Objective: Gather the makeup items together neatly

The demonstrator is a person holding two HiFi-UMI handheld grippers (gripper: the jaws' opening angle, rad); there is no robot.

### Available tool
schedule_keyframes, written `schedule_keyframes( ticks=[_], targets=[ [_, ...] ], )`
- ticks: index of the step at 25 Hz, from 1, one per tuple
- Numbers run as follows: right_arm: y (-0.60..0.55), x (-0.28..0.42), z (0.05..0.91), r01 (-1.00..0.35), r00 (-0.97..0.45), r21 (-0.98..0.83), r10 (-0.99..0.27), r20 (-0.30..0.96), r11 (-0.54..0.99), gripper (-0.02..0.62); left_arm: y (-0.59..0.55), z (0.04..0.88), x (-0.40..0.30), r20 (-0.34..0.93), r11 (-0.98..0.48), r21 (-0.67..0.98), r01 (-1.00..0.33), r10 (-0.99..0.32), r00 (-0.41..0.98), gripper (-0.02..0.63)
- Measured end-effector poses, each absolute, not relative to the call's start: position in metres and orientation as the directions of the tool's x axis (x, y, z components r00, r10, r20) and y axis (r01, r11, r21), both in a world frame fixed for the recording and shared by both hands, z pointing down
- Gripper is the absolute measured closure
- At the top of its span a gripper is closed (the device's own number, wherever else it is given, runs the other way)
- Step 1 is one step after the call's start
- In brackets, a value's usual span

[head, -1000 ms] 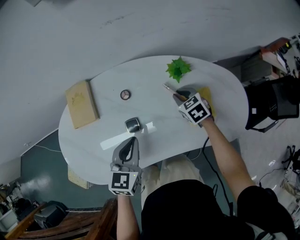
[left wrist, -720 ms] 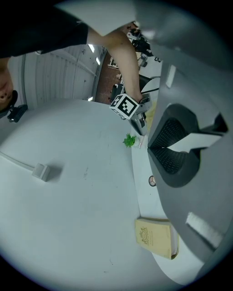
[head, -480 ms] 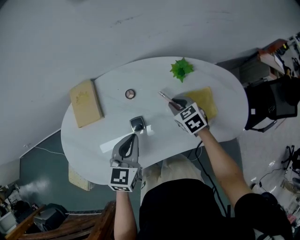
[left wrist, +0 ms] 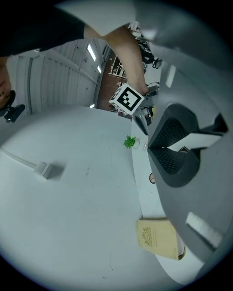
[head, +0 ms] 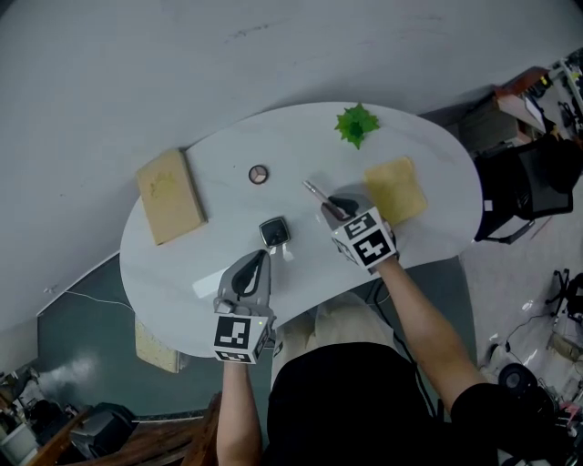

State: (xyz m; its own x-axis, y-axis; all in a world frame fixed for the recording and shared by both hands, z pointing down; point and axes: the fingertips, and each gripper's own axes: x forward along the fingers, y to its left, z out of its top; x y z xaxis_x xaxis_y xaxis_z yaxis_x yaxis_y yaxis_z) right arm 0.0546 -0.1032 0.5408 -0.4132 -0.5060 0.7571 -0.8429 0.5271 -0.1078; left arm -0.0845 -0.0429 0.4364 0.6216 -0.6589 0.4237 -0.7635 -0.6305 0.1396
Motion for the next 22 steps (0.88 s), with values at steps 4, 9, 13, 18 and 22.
schedule_keyframes(
  ticks=[4, 9, 13, 18, 22],
  targets=[
    [-0.095, 0.046, 0.543, -0.868, -0.393, -0.116, -0.526, 0.755, 0.482, 0.518, -0.042, 0.438, -0.089, 0.422, -0.655, 0.147, -0.741, -0.636, 0.646, 0.609],
    [-0.088, 0.034, 0.548, -0.897, -0.368, -0.131, -0.547, 0.752, 0.422, 0.518, -0.042, 0.44, -0.094, 0.422, -0.682, 0.154, -0.715, -0.609, 0.671, 0.609],
    [-0.082, 0.026, 0.554, -0.916, -0.345, -0.143, -0.559, 0.754, 0.374, 0.518, -0.04, 0.444, -0.094, 0.423, -0.704, 0.161, -0.692, -0.585, 0.692, 0.609],
    [-0.076, 0.021, 0.564, -0.938, -0.312, -0.154, -0.566, 0.763, 0.31, 0.518, -0.036, 0.449, -0.095, 0.423, -0.723, 0.169, -0.67, -0.561, 0.712, 0.609],
    [-0.076, 0.019, 0.573, -0.951, -0.289, -0.162, -0.576, 0.765, 0.262, 0.518, -0.032, 0.453, -0.099, 0.427, -0.732, 0.175, -0.659, -0.547, 0.72, 0.609]
  ],
)
